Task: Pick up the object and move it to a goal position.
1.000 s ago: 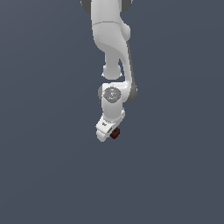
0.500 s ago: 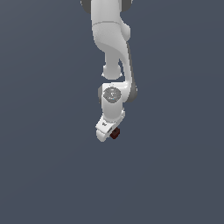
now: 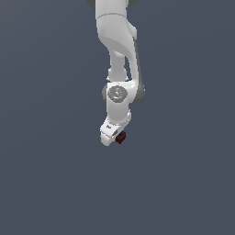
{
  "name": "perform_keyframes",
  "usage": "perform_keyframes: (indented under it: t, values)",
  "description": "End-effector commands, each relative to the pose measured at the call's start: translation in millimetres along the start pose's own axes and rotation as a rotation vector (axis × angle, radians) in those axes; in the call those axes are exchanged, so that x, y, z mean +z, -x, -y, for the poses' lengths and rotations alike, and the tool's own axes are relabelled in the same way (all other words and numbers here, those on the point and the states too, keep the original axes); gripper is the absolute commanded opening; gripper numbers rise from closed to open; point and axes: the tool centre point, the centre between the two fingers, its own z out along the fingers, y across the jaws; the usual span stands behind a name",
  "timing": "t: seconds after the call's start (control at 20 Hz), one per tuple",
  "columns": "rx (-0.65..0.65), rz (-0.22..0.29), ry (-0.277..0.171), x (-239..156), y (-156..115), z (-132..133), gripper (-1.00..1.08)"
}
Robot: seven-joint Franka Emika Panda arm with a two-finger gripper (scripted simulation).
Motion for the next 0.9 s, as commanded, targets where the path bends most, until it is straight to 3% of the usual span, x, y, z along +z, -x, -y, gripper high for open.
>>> perform_keyframes:
  t: [0.0,0.35,0.85]
  values:
    - [0.000,-0.002,0.003,-15,1,0,-1.00]
    - [-0.001,-0.001,0.003,-74,6,4,-1.00]
    - [-0.002,-0.002,0.002,-190,15,11,-1.00]
